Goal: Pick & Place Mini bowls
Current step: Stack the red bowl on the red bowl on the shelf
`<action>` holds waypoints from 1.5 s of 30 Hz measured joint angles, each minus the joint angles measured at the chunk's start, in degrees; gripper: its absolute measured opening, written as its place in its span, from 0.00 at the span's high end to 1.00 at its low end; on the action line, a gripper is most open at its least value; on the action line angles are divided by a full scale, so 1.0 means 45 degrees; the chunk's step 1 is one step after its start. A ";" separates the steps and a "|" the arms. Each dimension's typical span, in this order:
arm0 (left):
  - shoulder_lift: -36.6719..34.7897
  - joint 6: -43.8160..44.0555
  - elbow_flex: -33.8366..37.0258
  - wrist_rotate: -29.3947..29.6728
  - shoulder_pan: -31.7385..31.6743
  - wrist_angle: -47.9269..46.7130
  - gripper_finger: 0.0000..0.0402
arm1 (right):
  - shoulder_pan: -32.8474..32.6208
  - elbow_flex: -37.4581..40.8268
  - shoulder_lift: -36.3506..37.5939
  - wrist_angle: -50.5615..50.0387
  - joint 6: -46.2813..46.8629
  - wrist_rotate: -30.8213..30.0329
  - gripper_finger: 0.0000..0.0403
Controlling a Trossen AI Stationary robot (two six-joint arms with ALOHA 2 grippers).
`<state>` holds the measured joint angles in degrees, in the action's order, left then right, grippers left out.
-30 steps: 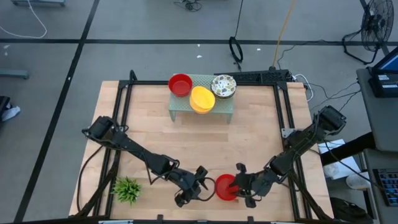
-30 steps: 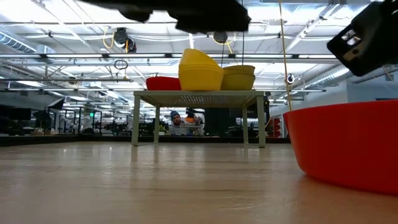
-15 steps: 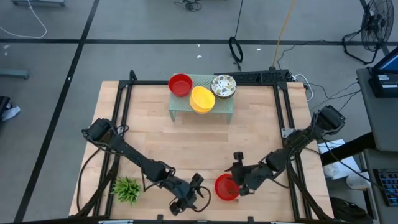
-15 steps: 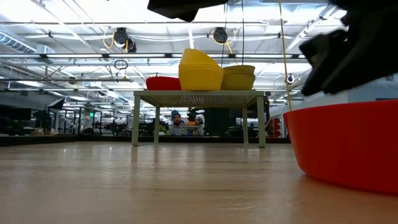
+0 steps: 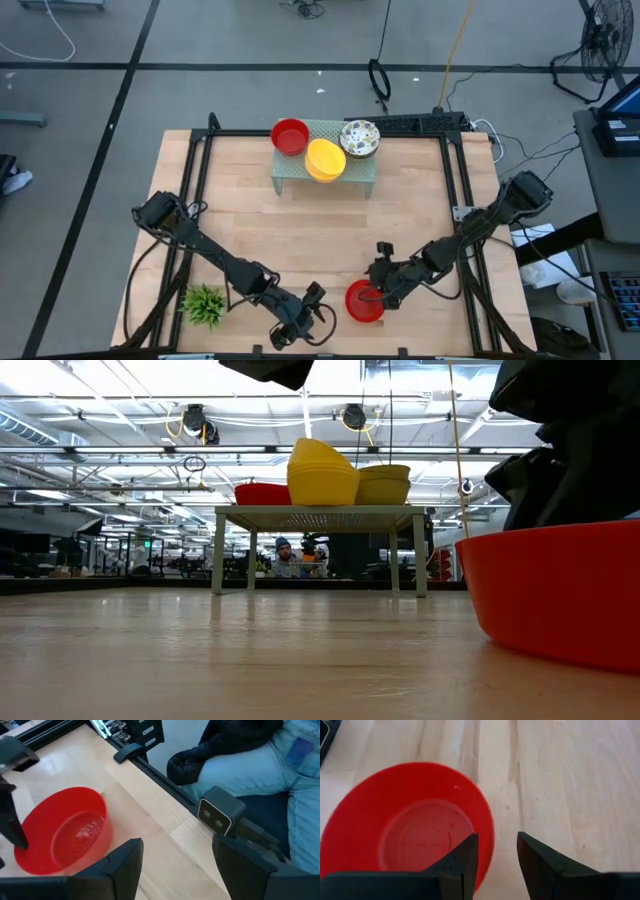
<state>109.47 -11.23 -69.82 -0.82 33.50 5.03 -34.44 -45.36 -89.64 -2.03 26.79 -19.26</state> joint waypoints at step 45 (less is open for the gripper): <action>-0.5259 0.4901 0.0000 0.5574 -0.0092 -0.5789 0.39 | 0.6072 -0.3381 -0.3641 0.3788 -0.4435 0.2725 0.99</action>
<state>85.81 10.83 -69.82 24.26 33.08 -21.02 -7.11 -60.58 -106.02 15.02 6.84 -6.99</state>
